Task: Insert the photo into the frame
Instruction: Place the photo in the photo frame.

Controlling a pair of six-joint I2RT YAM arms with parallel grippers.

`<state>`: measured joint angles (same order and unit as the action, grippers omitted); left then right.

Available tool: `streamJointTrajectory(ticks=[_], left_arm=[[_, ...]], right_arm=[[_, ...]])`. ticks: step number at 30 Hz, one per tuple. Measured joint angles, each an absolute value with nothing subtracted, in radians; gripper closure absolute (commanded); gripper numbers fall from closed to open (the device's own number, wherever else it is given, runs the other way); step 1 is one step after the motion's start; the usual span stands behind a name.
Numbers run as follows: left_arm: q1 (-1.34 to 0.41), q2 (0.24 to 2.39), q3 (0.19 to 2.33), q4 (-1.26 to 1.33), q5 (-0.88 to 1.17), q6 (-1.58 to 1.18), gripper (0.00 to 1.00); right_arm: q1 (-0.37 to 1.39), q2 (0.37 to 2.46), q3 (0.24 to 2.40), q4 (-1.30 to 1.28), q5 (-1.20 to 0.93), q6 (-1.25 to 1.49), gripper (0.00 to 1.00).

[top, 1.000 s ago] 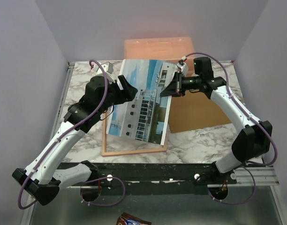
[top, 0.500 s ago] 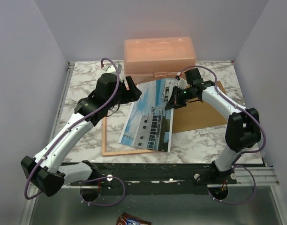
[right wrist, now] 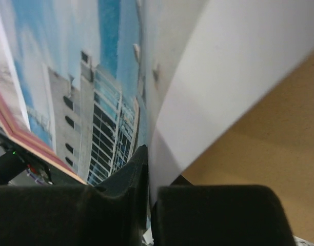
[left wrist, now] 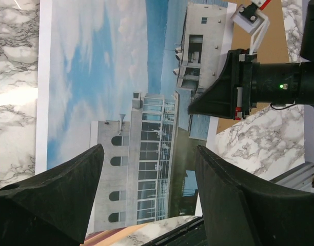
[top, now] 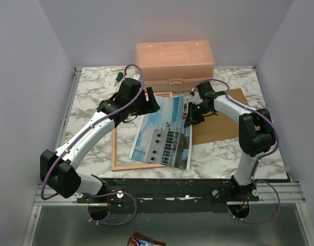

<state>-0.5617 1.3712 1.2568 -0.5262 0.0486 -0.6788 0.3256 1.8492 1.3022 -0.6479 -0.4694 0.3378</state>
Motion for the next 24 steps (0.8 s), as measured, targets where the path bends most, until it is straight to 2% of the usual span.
streamJointTrajectory(ticks=[7, 9, 12, 15, 18, 24], left_arm=[[-0.529, 1.332, 1.256, -0.557, 0.051, -0.662, 0.27], [-0.515, 1.301, 1.254, -0.565, 0.049, -0.656, 0.27], [-0.498, 1.266, 1.248, -0.566, 0.049, -0.651, 0.27], [-0.477, 1.243, 1.237, -0.568, 0.049, -0.644, 0.27], [-0.460, 1.234, 1.219, -0.573, 0.050, -0.632, 0.27], [-0.426, 1.214, 1.175, -0.580, 0.059, -0.613, 0.27]], right_arm=[[0.326, 1.954, 1.357, -0.657, -0.422, 0.311, 0.71], [0.326, 1.982, 1.384, -0.659, -0.418, 0.307, 0.58], [0.326, 2.006, 1.411, -0.659, -0.406, 0.308, 0.32], [0.326, 2.012, 1.424, -0.660, -0.395, 0.325, 0.16], [0.328, 2.001, 1.423, -0.649, -0.368, 0.353, 0.10], [0.313, 1.870, 1.250, -0.561, -0.311, 0.407, 0.10]])
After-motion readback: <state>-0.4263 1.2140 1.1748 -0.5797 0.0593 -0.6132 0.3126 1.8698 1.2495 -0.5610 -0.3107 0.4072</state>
